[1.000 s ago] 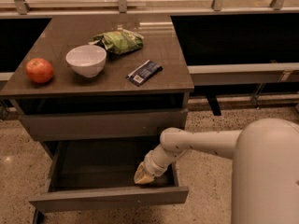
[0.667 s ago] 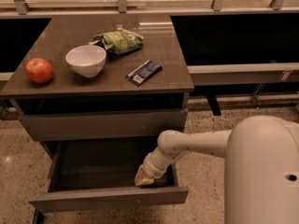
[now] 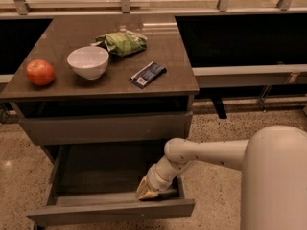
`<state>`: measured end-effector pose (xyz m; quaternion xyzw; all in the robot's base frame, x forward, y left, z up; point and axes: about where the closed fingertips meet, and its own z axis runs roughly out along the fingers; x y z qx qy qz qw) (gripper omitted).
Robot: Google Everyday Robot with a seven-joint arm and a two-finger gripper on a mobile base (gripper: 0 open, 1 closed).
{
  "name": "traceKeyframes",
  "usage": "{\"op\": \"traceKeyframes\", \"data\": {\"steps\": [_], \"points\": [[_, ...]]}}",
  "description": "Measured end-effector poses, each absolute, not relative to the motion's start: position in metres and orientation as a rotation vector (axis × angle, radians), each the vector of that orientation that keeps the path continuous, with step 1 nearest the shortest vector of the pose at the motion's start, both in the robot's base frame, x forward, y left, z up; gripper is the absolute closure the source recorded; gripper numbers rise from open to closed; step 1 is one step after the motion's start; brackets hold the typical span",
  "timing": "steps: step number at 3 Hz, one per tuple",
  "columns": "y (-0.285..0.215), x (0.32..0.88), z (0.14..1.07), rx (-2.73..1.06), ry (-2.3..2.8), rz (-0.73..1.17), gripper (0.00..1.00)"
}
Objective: Open middle drawer
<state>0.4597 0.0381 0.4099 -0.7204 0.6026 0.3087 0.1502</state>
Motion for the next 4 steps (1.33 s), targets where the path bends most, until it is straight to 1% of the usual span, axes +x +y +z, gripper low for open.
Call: {"op": "traceKeyframes", "data": {"steps": [2,3,4], "points": [[0.056,0.412,0.434,-2.102,1.611,1.068,1.00],[0.053,0.412,0.452,-2.082,1.591,1.020,1.00],[0.044,0.430,0.490,-2.014,1.551,0.844,1.00]]}}
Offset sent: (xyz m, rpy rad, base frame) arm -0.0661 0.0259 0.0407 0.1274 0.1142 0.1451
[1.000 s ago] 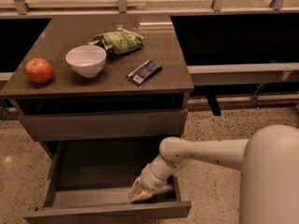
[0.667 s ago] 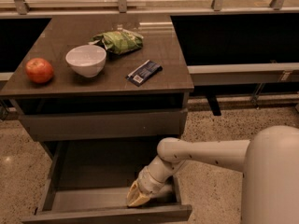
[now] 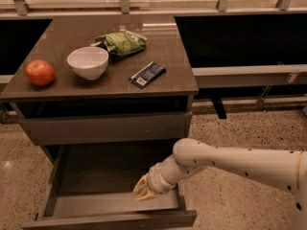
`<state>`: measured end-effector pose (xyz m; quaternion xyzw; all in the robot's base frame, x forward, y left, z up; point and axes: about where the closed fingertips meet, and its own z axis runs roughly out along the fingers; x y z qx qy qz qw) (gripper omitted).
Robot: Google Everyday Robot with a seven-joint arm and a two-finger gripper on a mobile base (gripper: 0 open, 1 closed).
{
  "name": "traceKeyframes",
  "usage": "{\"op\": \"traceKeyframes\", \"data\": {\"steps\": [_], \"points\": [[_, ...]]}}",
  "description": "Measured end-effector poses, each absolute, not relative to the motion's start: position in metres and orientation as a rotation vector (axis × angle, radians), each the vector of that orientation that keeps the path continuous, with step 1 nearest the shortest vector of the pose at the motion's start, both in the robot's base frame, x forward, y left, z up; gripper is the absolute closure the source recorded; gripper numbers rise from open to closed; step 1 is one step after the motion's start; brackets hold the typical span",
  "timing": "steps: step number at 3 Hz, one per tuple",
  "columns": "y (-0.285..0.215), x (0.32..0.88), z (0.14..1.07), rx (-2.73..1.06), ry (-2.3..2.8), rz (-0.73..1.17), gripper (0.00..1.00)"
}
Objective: Open middle drawer
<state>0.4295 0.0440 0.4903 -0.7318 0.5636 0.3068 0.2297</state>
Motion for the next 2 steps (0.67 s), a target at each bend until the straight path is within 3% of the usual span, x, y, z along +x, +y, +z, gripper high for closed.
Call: {"op": "traceKeyframes", "data": {"steps": [1,2], "points": [[0.0292,0.4401,0.5246,-1.928,1.511,0.720,1.00],[0.0212,0.4416,0.5310,-1.902,1.510,0.694,0.87]]}}
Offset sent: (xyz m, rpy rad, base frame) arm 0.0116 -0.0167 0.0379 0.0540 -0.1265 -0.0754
